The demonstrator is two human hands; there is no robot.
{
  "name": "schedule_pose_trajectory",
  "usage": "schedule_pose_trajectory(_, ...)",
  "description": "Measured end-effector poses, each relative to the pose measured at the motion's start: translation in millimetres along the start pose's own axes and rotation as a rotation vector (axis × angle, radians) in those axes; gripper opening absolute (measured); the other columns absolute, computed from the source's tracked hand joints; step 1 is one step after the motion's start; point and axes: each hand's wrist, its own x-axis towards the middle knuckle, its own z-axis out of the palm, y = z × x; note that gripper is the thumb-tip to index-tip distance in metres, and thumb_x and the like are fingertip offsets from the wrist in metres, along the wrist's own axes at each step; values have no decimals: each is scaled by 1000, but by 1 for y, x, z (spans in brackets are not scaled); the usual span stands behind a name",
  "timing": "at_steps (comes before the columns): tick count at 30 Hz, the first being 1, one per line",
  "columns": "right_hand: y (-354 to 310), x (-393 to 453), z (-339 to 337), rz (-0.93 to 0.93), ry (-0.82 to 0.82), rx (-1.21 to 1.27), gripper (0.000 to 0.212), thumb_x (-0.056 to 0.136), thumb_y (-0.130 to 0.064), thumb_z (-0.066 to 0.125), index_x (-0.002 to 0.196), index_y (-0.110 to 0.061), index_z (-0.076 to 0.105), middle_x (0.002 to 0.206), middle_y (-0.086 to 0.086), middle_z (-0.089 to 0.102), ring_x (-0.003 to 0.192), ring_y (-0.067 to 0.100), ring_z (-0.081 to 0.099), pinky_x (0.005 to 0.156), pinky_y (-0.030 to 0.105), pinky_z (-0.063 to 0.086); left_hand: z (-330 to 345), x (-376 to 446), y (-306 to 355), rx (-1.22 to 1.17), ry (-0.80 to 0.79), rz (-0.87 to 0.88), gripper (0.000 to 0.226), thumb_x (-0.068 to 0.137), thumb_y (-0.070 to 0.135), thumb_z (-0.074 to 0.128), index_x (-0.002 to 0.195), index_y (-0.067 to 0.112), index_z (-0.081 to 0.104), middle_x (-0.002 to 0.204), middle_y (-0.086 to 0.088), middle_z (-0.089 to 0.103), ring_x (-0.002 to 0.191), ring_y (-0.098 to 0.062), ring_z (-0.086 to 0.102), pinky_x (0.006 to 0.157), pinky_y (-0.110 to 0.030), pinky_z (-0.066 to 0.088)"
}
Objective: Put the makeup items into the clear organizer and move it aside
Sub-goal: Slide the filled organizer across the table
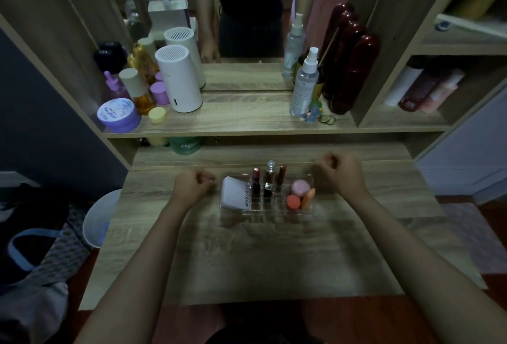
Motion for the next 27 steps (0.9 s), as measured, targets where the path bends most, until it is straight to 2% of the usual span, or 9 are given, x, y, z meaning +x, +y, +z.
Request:
schedule_pose_trajectory(3, 34, -5, 13, 202, -180, 46, 15, 86, -9, 65, 85, 7, 66, 85, 29, 68, 72, 31, 62, 67, 38, 49, 10, -5, -2, -78, -117, -111, 25, 87, 3, 59, 109, -8, 66, 103, -25, 70, 91, -32, 66, 90, -41, 52)
schedule_pose_trajectory(6, 54, -20, 28, 342, -305, 201, 18, 89, -9, 63, 77, 2, 67, 69, 23, 60, 49, 22, 54, 49, 27, 46, 21, -10, -5, -118, -184, -209, 24, 89, 5, 57, 106, -9, 67, 95, -29, 70, 77, -23, 61, 80, -37, 54)
schedule_pose_trajectory(9, 57, -31, 39, 307, -327, 196, 27, 91, -12, 61, 69, 4, 67, 57, 18, 60, 37, 16, 51, 37, 21, 42, 28, -15, -6, -177, -211, -247, 24, 88, 2, 57, 108, -8, 67, 70, -17, 65, 52, -17, 59, 57, -25, 50)
schedule_pose_trajectory(12, 56, -36, 44, 256, -273, 165, 37, 90, -17, 61, 65, 9, 68, 57, 27, 64, 35, 12, 50, 44, 22, 41, 31, -16, -11, -183, -170, -257, 20, 86, 0, 60, 101, -10, 69, 48, -3, 60, 47, -16, 53, 63, -31, 45)
schedule_pose_trajectory(14, 55, -37, 44, 230, -268, 151, 37, 89, -17, 62, 66, 11, 68, 61, 30, 67, 35, 7, 50, 46, 22, 41, 32, -15, -14, -150, -155, -255, 17, 85, 0, 62, 92, -12, 71, 32, 12, 55, 35, -5, 53, 59, -29, 43)
schedule_pose_trajectory(16, 55, -37, 42, 208, -270, 147, 38, 89, -19, 64, 65, 11, 69, 62, 30, 69, 30, -1, 48, 46, 20, 41, 33, -14, -15, -136, -152, -247, 16, 83, 0, 63, 86, -13, 72, 25, 14, 52, 33, -3, 51, 58, -28, 42)
schedule_pose_trajectory(19, 52, -35, 41, 163, -252, 90, 45, 88, -27, 65, 64, 11, 70, 63, 30, 70, 40, 14, 55, 53, 25, 41, 34, -14, -14, -112, -140, -227, 14, 81, 2, 64, 80, -7, 75, 33, 12, 57, 42, -9, 50, 64, -27, 42)
schedule_pose_trajectory(22, 49, -34, 41, 130, -248, 16, 47, 90, -29, 61, 64, 9, 71, 64, 29, 70, 53, 18, 54, 54, 26, 34, 36, -15, -13, -139, -150, -221, 13, 81, 1, 64, 77, -4, 75, 57, -14, 65, 59, -20, 57, 66, -33, 48)
schedule_pose_trajectory(27, 55, -33, 32, 141, -243, -42, 43, 91, -31, 60, 64, 1, 71, 52, 7, 57, 39, 9, 44, 38, 12, 25, 49, -15, -11, -170, -131, -197, 13, 80, -2, 64, 83, -11, 74, 79, -29, 72, 68, -23, 60, 78, -49, 56)
